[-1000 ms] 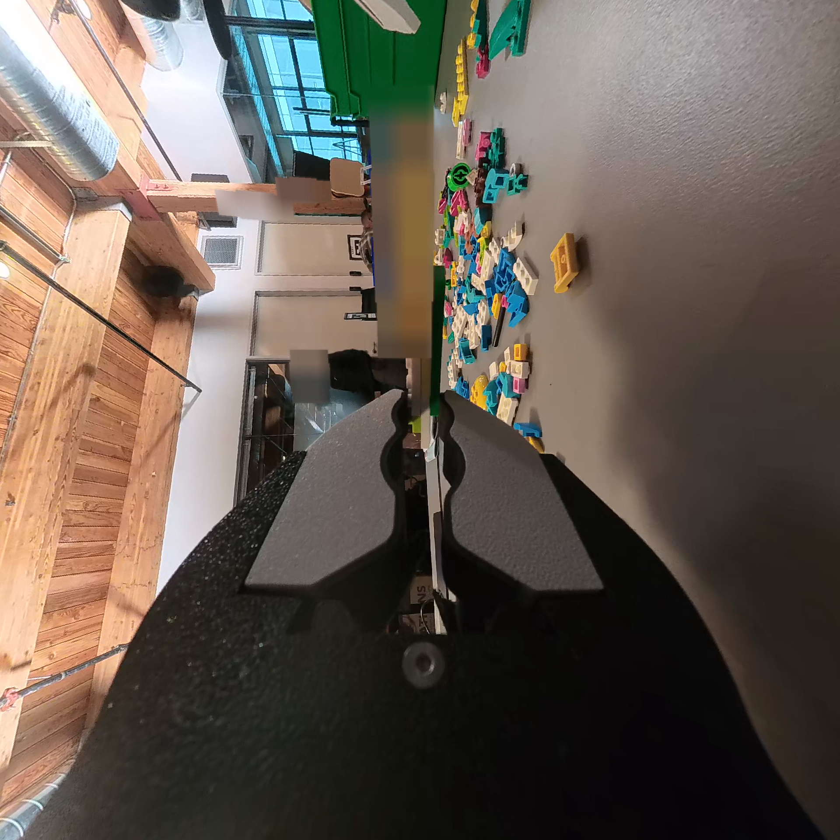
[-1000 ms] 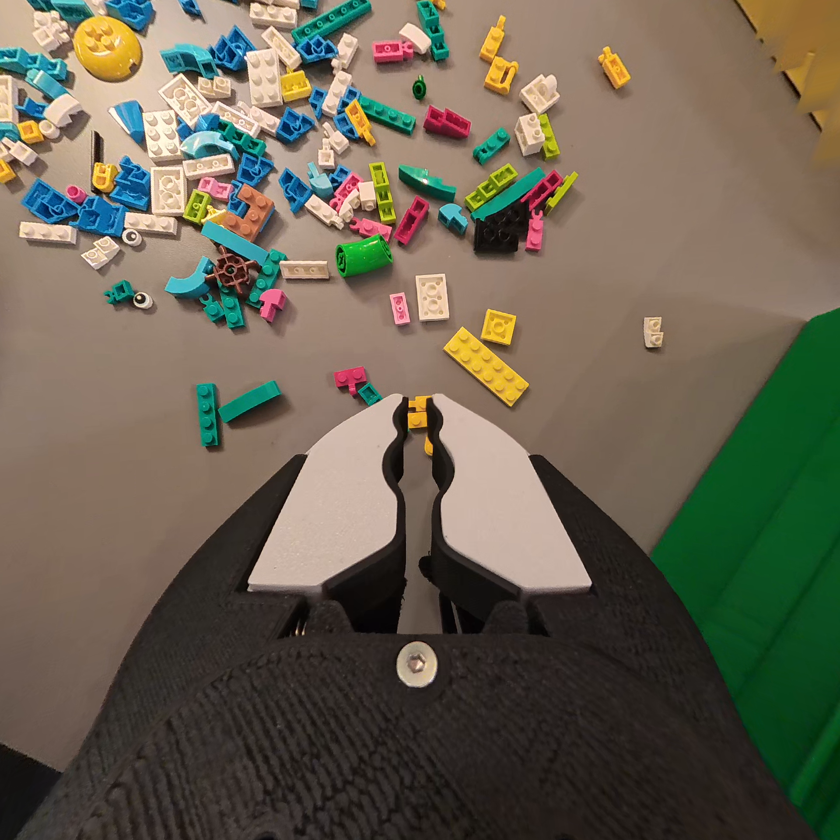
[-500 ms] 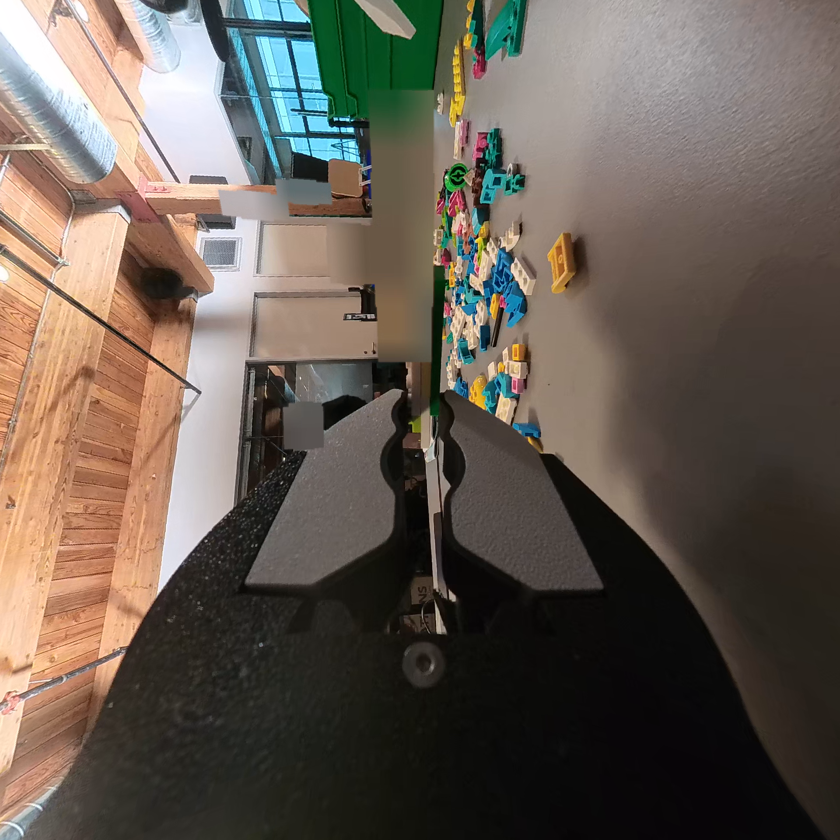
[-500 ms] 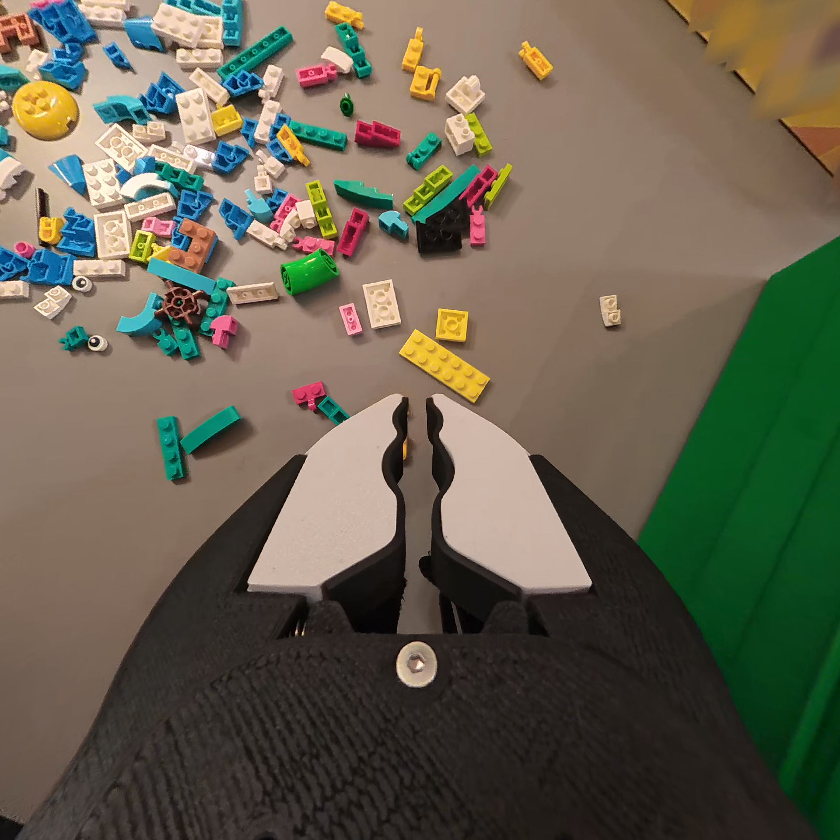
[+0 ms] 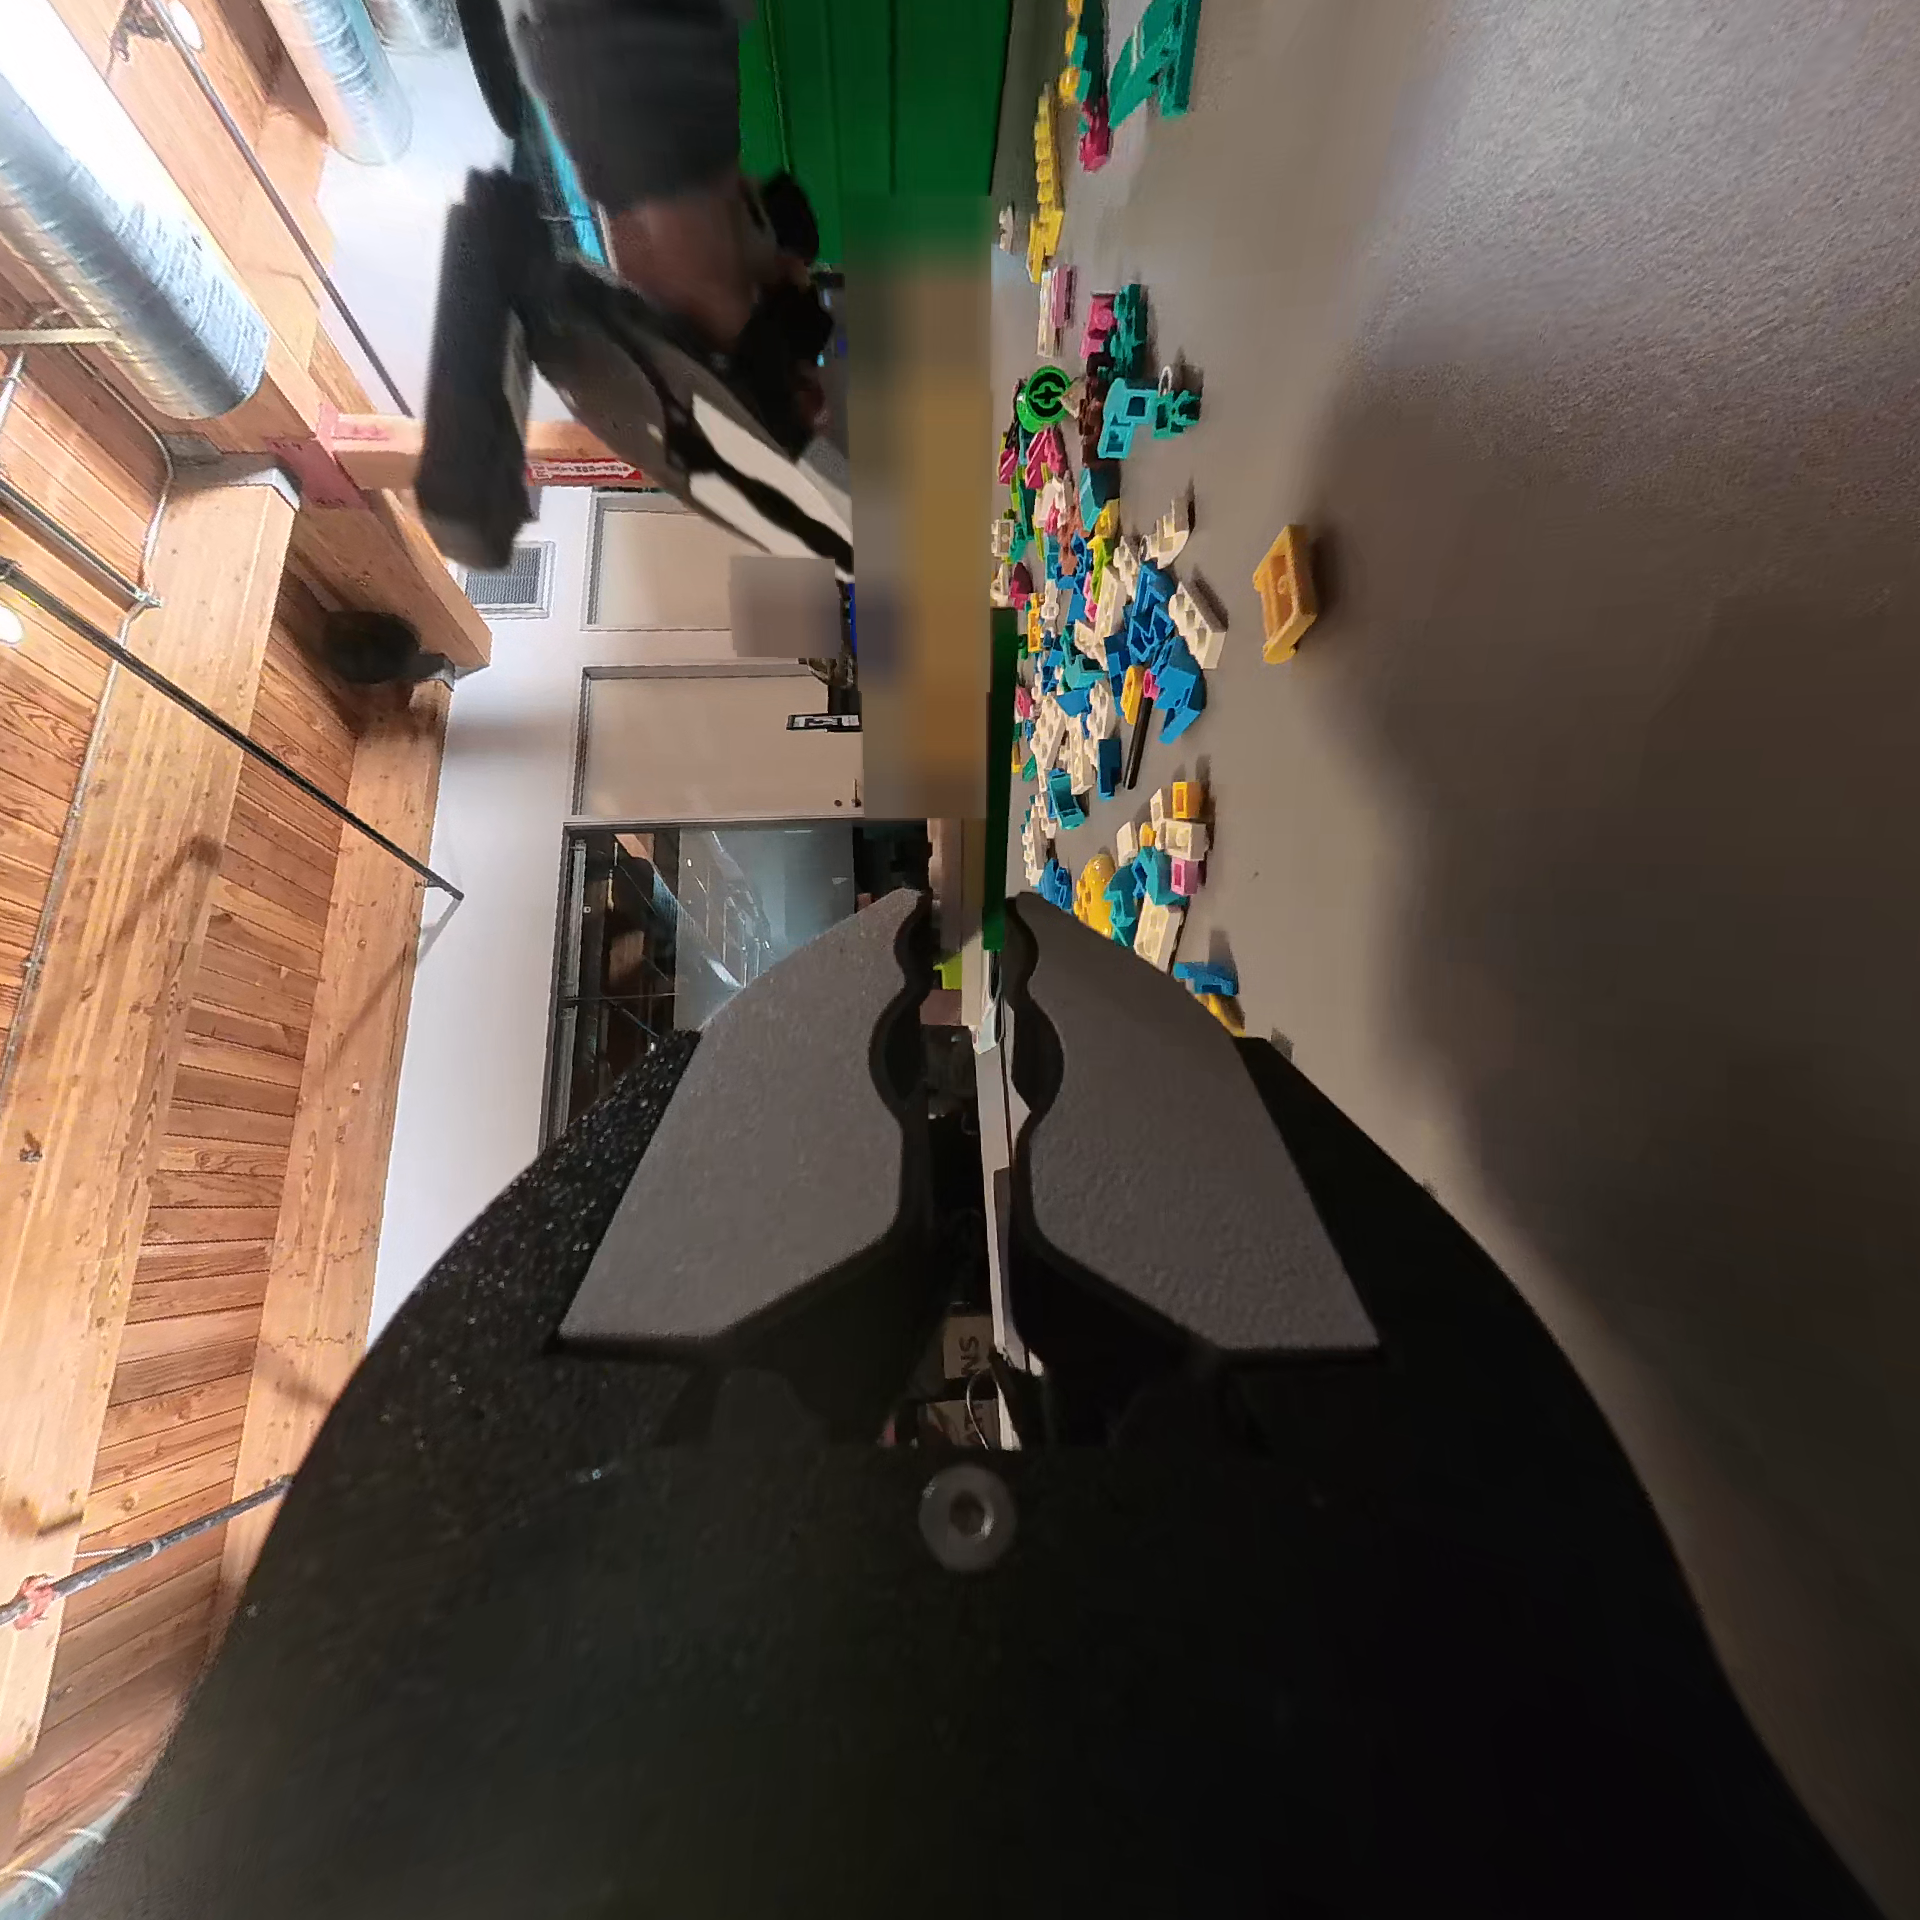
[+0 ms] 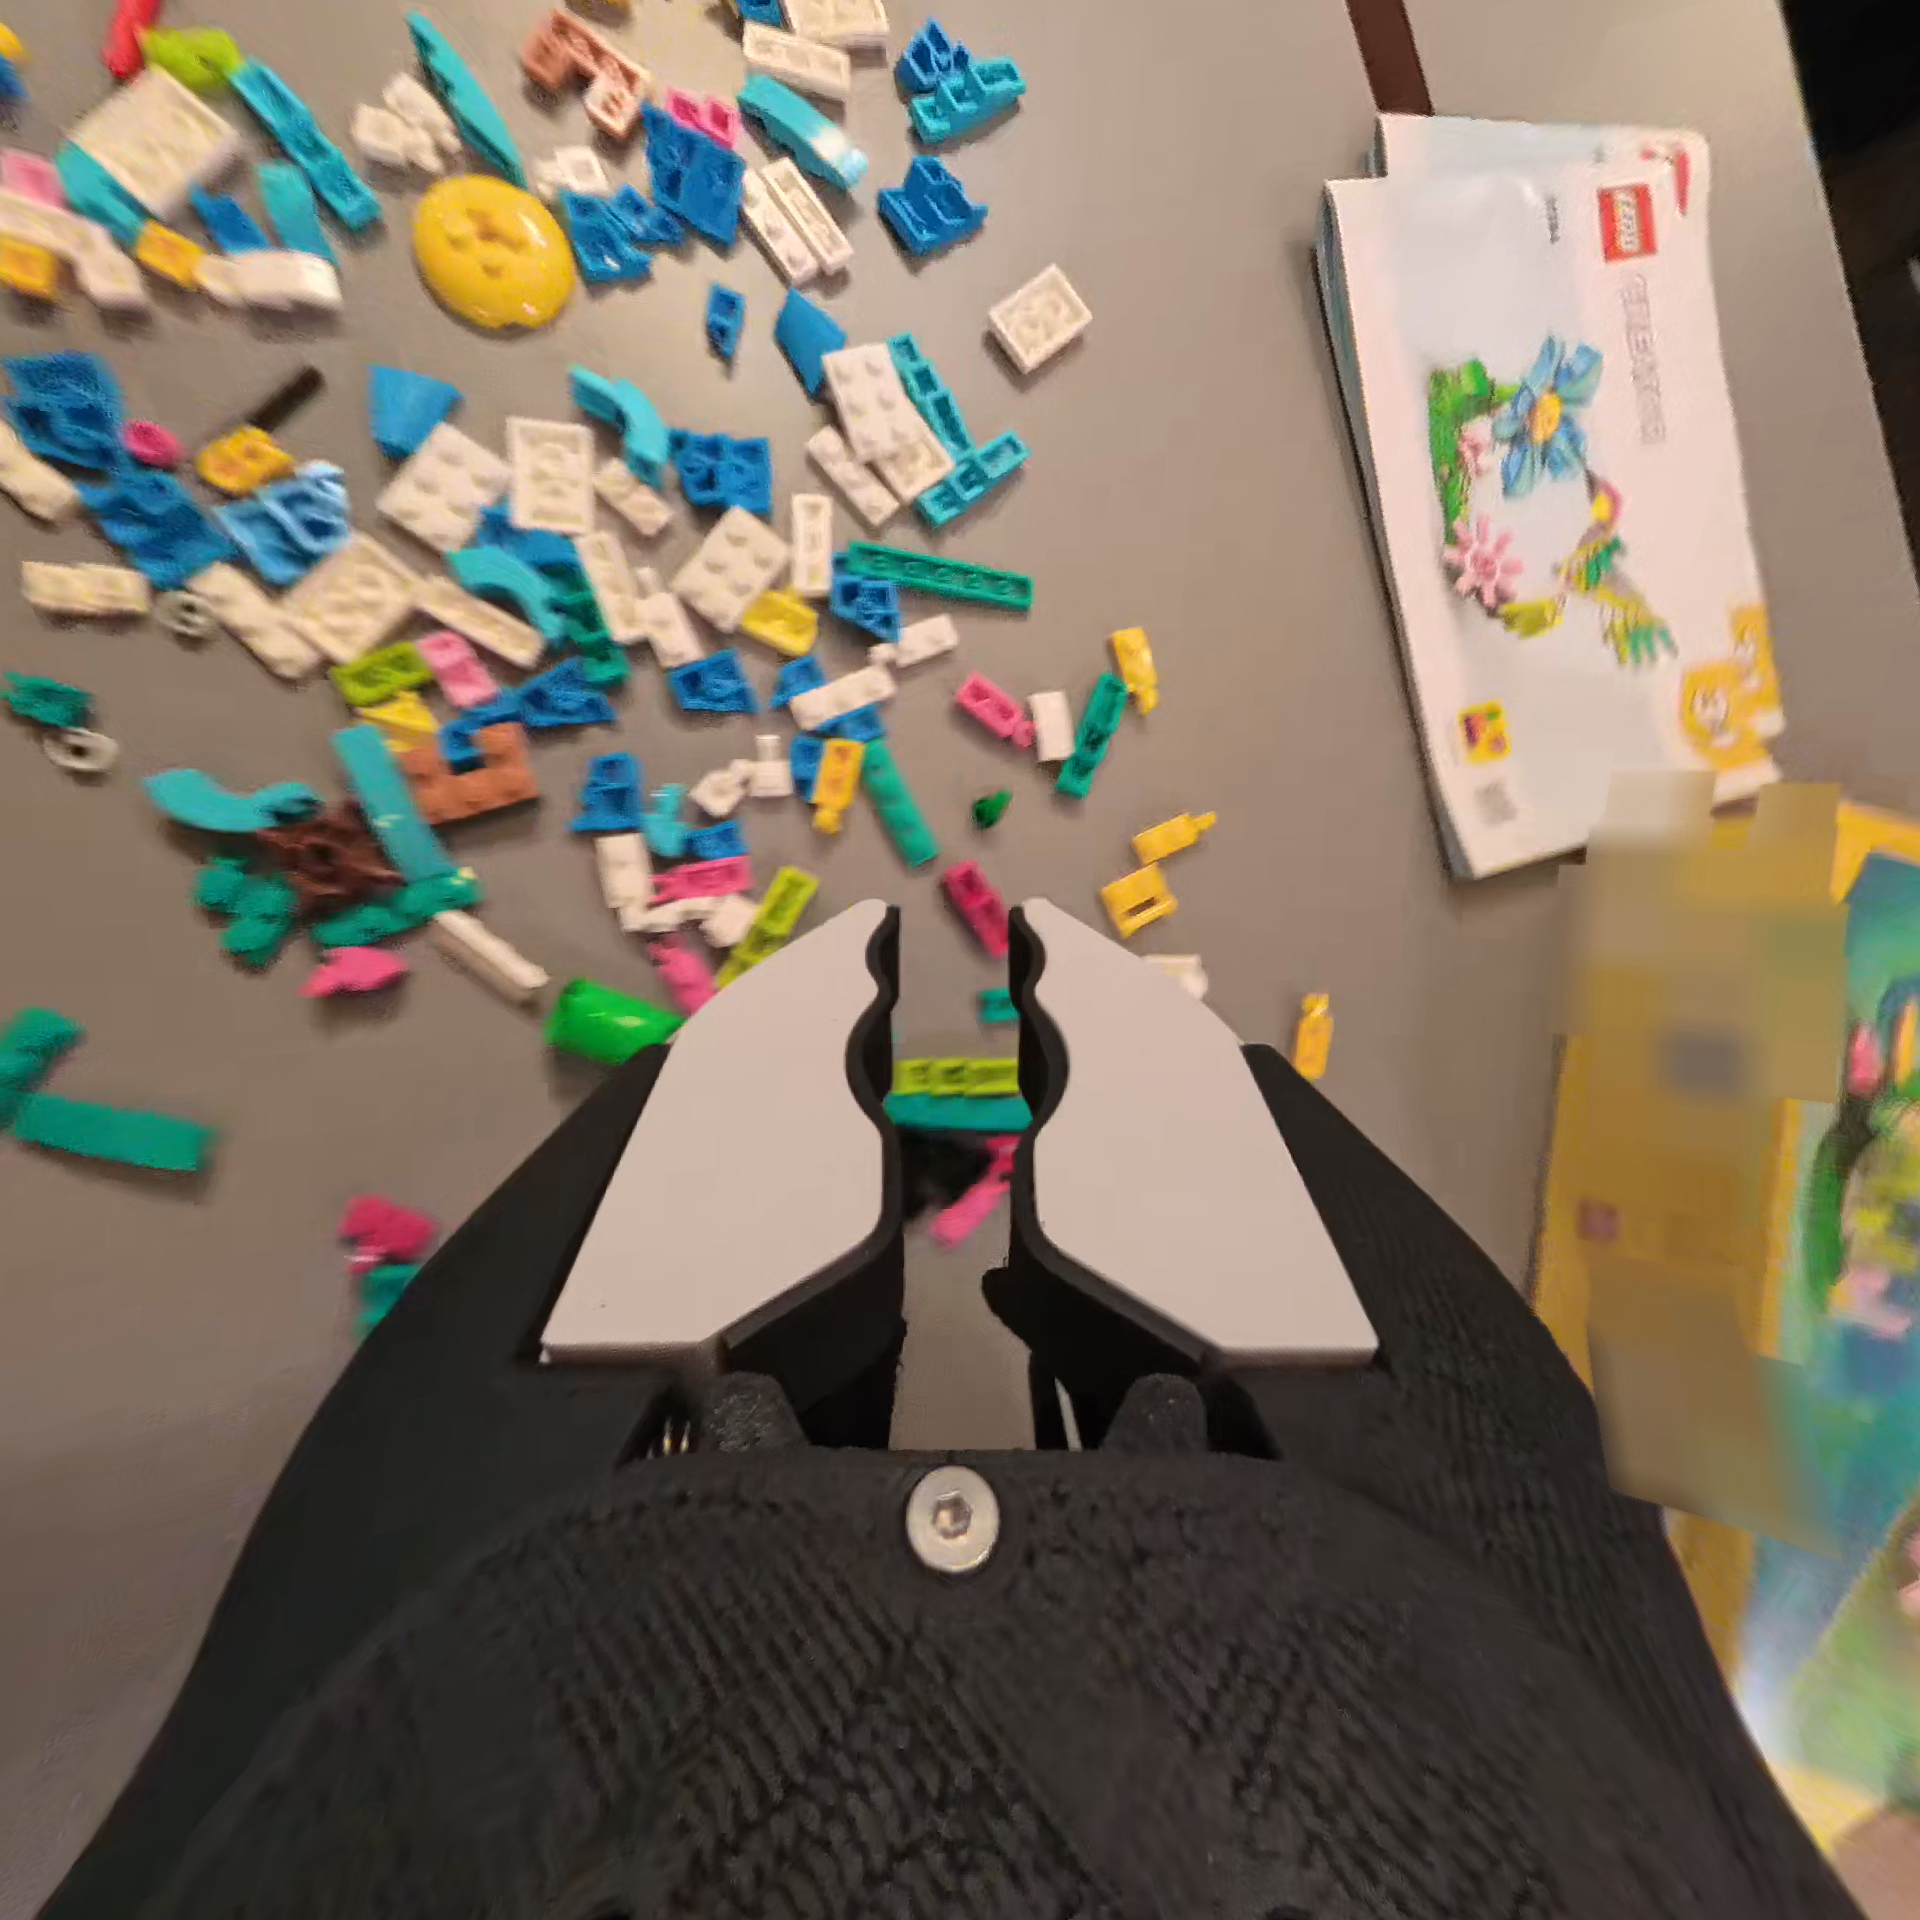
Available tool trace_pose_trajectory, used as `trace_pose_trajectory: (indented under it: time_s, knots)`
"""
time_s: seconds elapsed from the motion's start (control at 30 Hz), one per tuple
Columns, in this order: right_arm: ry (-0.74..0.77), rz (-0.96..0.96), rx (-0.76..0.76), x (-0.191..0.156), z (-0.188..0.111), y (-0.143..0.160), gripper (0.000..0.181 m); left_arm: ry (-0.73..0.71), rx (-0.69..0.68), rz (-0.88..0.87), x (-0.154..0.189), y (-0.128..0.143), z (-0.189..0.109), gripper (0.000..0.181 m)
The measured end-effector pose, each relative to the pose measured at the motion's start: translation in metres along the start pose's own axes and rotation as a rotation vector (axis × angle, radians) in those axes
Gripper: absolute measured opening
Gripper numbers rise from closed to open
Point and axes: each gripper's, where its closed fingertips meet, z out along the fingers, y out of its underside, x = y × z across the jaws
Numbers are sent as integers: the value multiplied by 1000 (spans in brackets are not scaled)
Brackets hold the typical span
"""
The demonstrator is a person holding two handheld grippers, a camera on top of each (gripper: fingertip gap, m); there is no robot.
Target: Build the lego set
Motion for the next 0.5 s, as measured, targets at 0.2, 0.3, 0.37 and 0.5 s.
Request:
trace_pose_trajectory:
  time_s: [0.2, 0.3, 0.37, 0.5]
  knots:
    - [-206, -182, -214, 31, 40, 27, 29, 6, -13, 0, 1, 4, 0, 12]
    - [-272, -195, -248, 38, 48, 30, 29, 8, -17, -2, 1, 6, 1, 12]
    - [-324, -185, -260, 40, 52, 30, 29, 11, -16, -5, 2, 6, 1, 12]
    - [-380, -196, -319, 43, 59, 36, 28, 21, -19, -10, 4, 8, 1, 12]
